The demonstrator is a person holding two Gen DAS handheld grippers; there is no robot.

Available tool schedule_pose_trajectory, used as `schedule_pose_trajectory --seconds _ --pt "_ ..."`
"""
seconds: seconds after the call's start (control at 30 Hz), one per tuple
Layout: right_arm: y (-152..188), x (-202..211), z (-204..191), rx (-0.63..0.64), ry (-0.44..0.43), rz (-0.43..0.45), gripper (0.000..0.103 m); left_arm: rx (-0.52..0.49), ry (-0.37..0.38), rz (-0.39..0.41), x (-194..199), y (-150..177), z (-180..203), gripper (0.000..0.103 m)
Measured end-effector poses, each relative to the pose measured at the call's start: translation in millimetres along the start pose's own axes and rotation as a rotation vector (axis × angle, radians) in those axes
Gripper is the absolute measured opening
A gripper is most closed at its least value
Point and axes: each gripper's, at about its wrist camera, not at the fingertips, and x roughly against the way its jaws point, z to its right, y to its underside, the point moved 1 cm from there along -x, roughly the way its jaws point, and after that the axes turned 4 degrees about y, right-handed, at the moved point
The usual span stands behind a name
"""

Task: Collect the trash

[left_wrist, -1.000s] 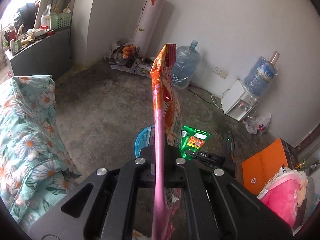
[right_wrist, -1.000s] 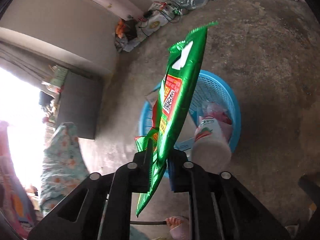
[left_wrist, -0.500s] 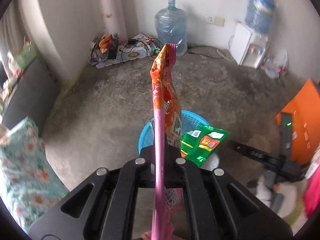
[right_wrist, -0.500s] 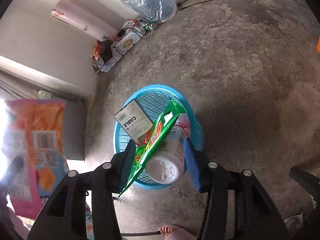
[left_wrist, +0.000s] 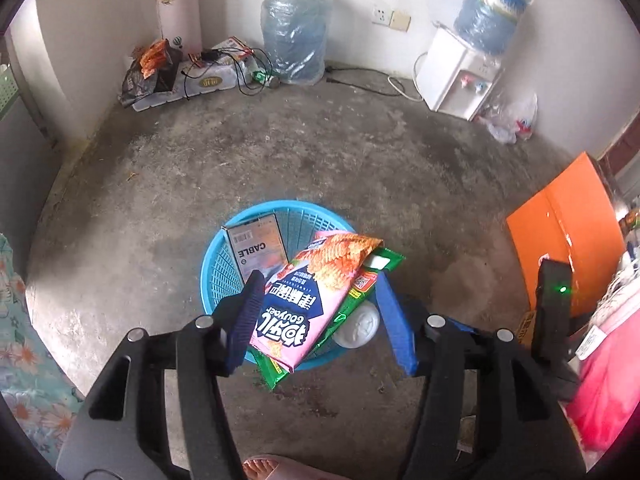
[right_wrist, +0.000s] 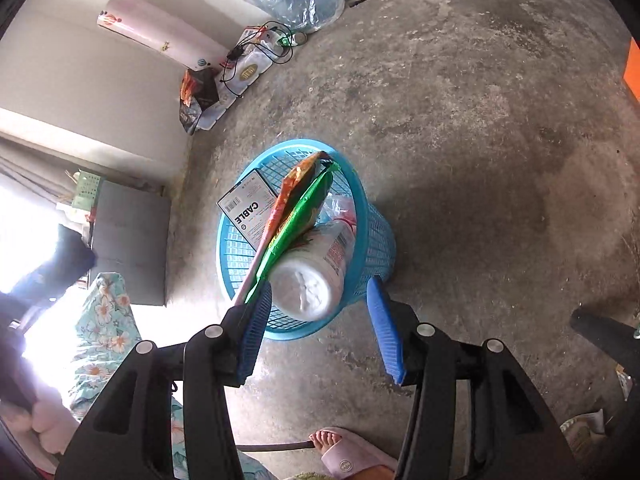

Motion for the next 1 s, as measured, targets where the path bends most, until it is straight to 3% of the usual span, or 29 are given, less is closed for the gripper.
schedule_pose_trajectory --seconds 0.2,0.37,0.47,0.6,0.73,0.87,1.0 --pt "16.1 41.2 -24.8 0.061 -0.031 0.076 0.049 0.045 0.058 0.189 112.4 10.1 -2.6 0.061" --pt "45.3 101.0 -72.7 0.235 -0.065 0.194 0.049 0.129 0.051 0.325 215.2 61.6 -0.8 0.074" --pt "70.7 140.4 -110.1 0.382 -0.110 0.258 0.050 0.204 -0.058 0.353 264.1 101.7 0.4 0.080" --pt "109.8 193.4 -155.0 0.557 -0.191 0.339 0.058 0.349 -0.169 0.417 324.8 166.0 -4.6 0.086" --pt "157.4 243.3 -190.5 0.704 -0.271 0.418 0.076 0.492 -0.303 0.492 377.4 230.3 -8.9 0.093" --pt "207.1 283.4 -217.5 0.827 -0.296 0.502 0.092 0.605 -0.429 0.541 415.0 285.8 -6.2 0.094" --pt "252.0 309.7 -230.6 0.923 -0.287 0.561 0.097 0.657 -0.528 0.560 436.2 328.9 -1.7 0.094"
